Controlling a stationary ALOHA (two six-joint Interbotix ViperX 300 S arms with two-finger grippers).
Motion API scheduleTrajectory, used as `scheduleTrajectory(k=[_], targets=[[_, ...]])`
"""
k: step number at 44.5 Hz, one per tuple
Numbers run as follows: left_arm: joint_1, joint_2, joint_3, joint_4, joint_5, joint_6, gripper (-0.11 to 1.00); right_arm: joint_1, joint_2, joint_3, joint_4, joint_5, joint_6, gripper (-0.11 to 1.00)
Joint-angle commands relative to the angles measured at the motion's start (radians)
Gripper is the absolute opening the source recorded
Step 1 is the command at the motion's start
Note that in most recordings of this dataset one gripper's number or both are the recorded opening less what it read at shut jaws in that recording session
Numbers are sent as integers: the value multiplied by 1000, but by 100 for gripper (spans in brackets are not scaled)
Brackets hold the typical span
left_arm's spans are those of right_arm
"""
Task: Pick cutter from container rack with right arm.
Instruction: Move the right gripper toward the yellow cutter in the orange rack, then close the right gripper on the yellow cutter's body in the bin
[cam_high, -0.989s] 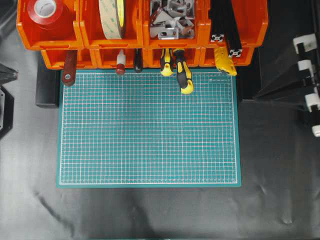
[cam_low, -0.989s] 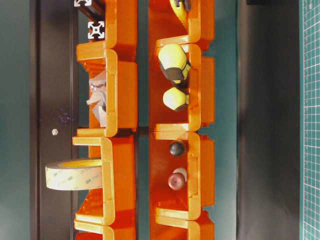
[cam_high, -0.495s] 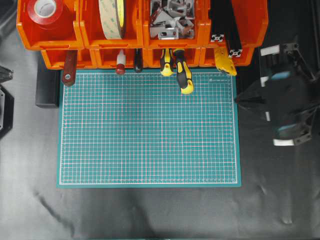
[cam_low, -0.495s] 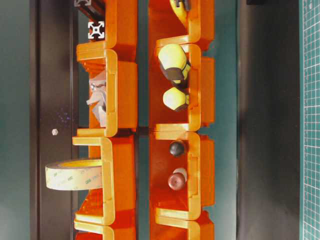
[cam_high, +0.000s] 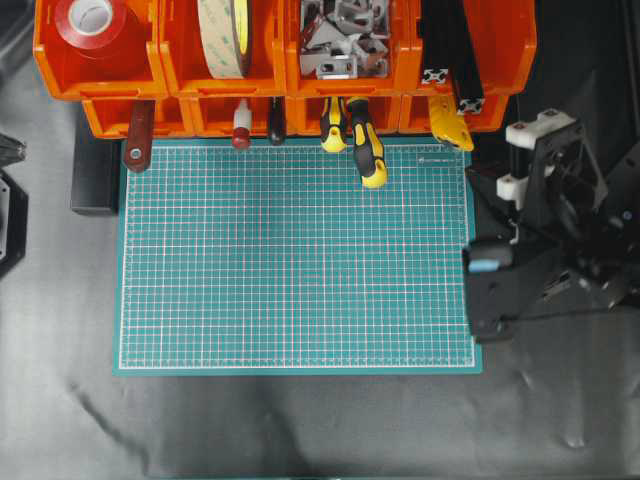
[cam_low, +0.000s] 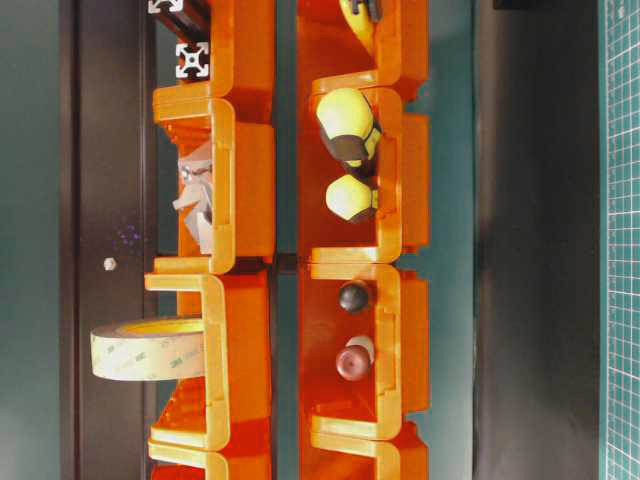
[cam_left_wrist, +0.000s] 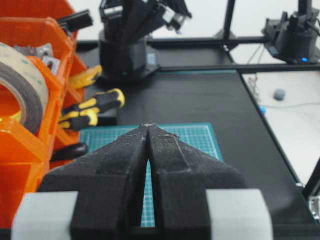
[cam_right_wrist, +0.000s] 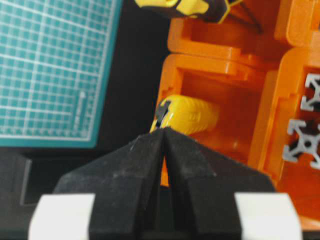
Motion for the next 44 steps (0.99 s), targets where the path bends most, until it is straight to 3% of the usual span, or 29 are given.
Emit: scheduleTrajectory(k=[1,6,15,18,31,44], targets=[[-2,8,-28,2,-3,0,1,12,15,-18,-18,15,5,1],[-2,8,-25,2,-2,0,1,14,29,-14,-20,11,11,15],[6,-18,-29,2,63,-6,1,14,43,41,-78,11,95,69],[5,-29,-28,3,81,-9,1,23,44,64,-101,12,132,77],[-2,-31,-11,2,87,-11,1,29,64,104,-239,15,267,75],[-3,-43,2,2,92,-8,1,18,114,121,-261,6,347,75]])
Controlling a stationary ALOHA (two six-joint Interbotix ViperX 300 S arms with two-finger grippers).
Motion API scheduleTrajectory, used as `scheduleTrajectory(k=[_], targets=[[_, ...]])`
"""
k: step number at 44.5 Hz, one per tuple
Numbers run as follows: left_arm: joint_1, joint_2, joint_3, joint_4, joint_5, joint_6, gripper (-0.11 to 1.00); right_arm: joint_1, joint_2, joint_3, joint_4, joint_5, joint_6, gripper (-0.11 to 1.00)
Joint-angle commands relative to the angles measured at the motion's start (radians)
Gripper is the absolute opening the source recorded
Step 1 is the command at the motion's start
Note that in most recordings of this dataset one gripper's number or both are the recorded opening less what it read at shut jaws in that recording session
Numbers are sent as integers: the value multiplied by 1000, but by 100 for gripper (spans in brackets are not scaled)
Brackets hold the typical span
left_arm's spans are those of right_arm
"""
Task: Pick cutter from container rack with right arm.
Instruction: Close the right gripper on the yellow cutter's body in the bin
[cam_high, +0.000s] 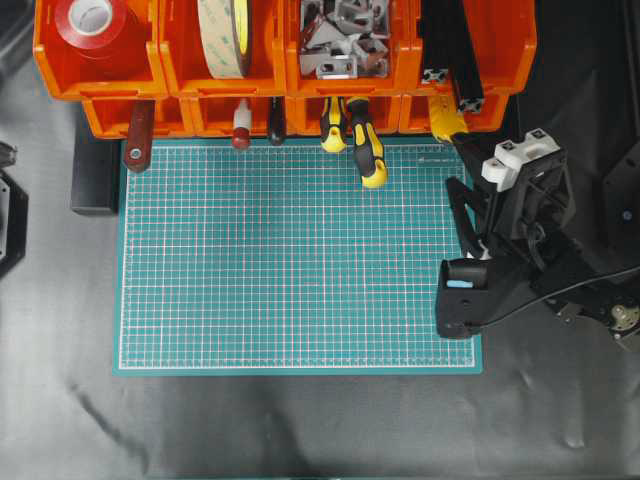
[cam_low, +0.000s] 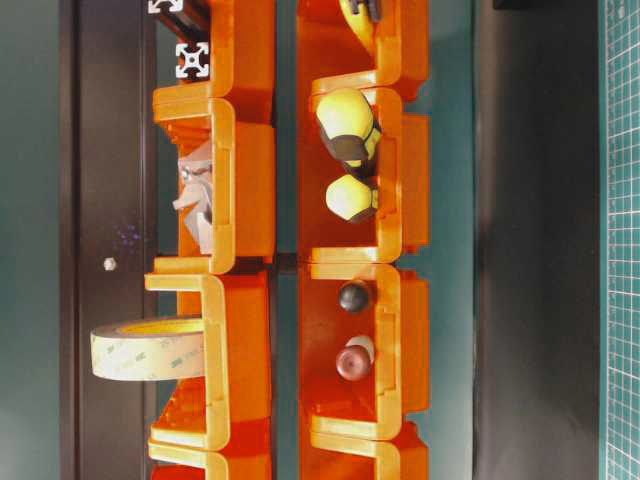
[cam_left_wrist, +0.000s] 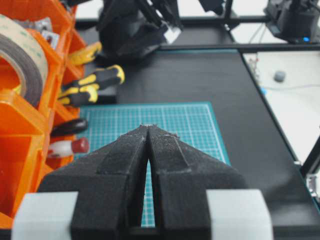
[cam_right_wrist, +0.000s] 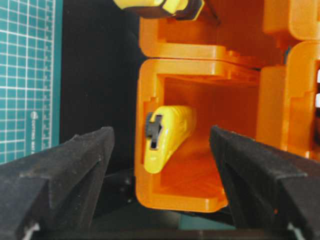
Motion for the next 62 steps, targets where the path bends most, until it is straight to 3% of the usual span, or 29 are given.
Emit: scheduleTrajectory(k=[1,18,28,46,51,59,62], targets=[[-2,2,-6,3,-2,0,1,-9,5,-2,-21,2,26,75],[-2,5,8,5,-2,0,1,-87,15,52,-63,-20,58,74],[-11,3,12,3,0,-2,1,-126,15,74,-61,-75,66,74],[-11,-11,28,3,-2,-3,1,-133,21,72,-72,-84,77,64],[-12,-11,29,3,-2,-3,1,-133,25,69,-72,-87,77,57],[-11,-11,32,5,-2,-5,1,-124,31,63,-67,-104,78,31],[-11,-11,34,3,-2,-12,1,-110,31,60,-67,-89,78,28]])
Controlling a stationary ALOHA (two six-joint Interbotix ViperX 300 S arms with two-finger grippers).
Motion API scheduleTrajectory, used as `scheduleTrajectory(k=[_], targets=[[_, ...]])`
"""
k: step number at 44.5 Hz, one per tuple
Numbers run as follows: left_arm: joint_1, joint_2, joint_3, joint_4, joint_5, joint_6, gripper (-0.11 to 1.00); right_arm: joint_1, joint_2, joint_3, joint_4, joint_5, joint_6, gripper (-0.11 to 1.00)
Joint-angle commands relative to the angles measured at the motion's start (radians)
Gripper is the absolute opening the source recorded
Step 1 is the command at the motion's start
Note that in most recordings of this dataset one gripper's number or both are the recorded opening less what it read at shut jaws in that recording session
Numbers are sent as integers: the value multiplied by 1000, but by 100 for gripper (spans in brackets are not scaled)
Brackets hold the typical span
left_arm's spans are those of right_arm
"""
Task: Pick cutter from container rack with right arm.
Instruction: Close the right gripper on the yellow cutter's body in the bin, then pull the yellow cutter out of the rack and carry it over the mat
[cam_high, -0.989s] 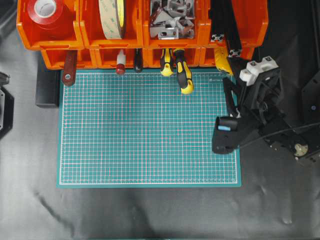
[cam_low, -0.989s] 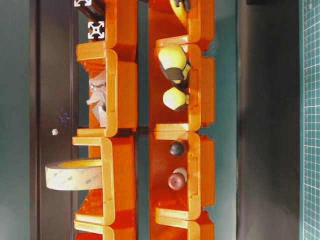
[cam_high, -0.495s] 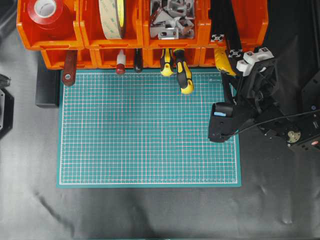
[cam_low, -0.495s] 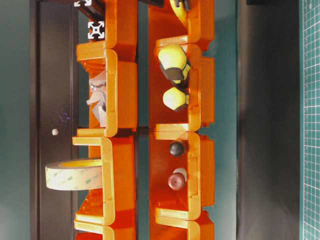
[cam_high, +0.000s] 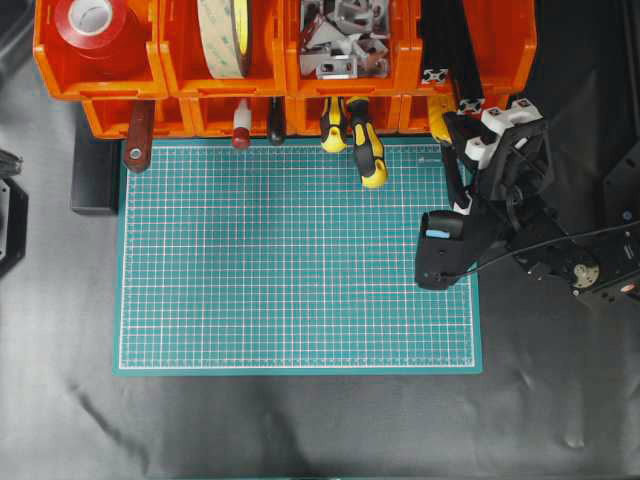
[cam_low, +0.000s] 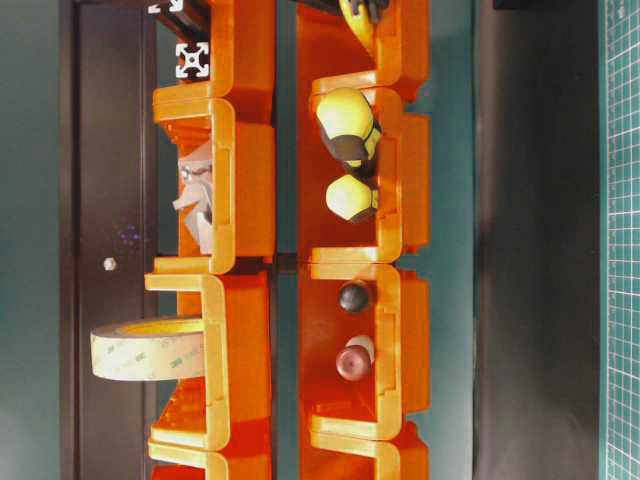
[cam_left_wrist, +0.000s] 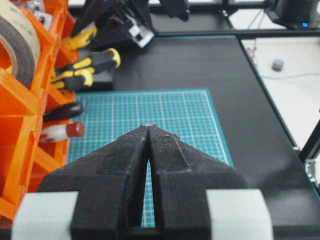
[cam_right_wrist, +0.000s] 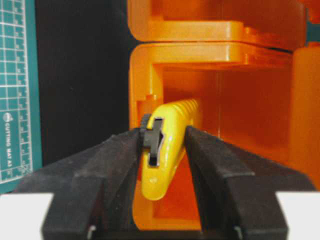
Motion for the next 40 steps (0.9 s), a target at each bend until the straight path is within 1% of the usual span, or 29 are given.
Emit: scheduleTrajectory(k=[1,9,18,25,29,34,40], targets=[[-2,8,-11,2,-5,-12,1,23,-5,-25,-3,12,3,28],[0,6,-5,2,-5,-38,1,58,-3,-64,-3,74,-2,28],[0,2,-5,3,-5,-41,1,118,-5,-121,-5,144,-6,27],[0,-11,-6,2,-3,-40,1,173,-3,-184,-6,187,-15,27],[0,-17,-5,3,0,-41,1,207,-3,-216,-6,201,-32,27],[0,-29,-9,2,31,-51,1,279,-8,-284,-5,230,-74,27],[0,-37,-12,2,48,-71,1,367,0,-379,-6,299,-124,27]])
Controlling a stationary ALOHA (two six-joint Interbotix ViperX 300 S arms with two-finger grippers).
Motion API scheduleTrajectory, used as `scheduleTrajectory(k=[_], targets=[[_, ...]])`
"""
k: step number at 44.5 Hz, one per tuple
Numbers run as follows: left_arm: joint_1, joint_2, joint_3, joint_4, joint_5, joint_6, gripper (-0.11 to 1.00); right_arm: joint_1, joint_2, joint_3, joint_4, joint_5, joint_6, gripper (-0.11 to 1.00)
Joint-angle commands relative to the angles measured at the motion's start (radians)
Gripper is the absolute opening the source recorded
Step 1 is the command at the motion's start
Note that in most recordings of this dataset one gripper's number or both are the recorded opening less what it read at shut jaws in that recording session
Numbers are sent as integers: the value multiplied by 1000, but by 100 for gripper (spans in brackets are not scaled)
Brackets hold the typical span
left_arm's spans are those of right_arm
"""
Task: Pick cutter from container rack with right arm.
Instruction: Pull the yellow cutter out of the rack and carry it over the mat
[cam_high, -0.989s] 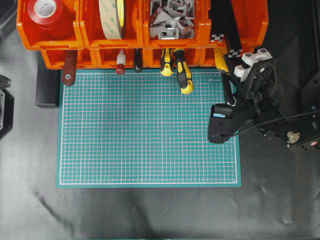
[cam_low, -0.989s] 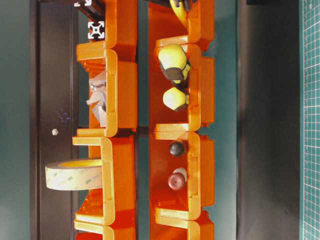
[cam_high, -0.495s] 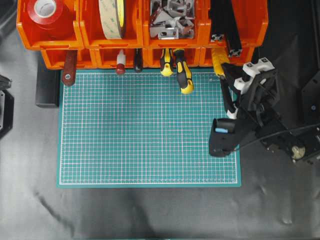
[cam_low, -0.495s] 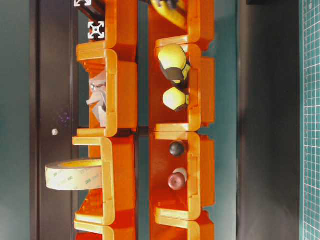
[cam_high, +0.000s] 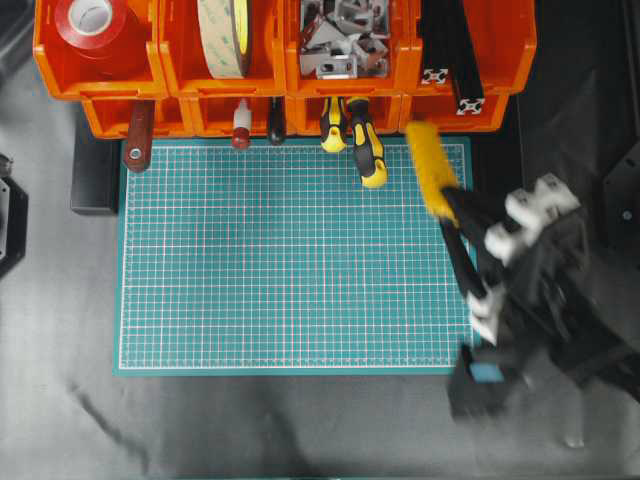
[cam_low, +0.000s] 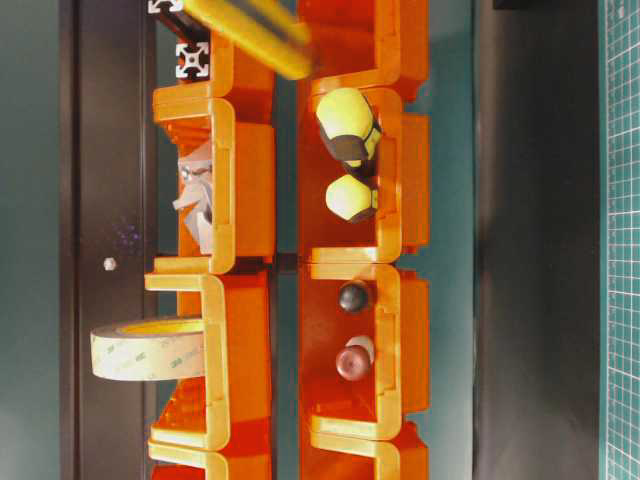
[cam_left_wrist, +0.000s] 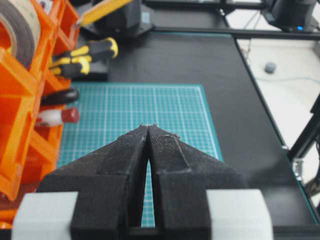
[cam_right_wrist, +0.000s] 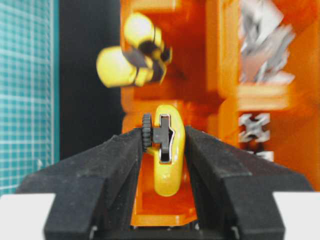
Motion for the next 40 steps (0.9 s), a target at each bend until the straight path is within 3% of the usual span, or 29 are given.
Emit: scheduleTrajectory(k=[1,10,20,29,40], targets=[[-2,6,-20,3,0,-8,1,67,-2,-107,-6,74,-26,27],[-2,3,-23,5,0,-6,1,158,49,-250,-8,187,-98,27],[-2,-9,-31,3,46,-9,1,196,163,-341,8,91,-121,27],[-2,-15,-40,3,46,-11,1,178,227,-295,17,-48,-121,27],[-2,-23,-44,3,40,-11,1,95,249,-137,20,-325,-121,27]])
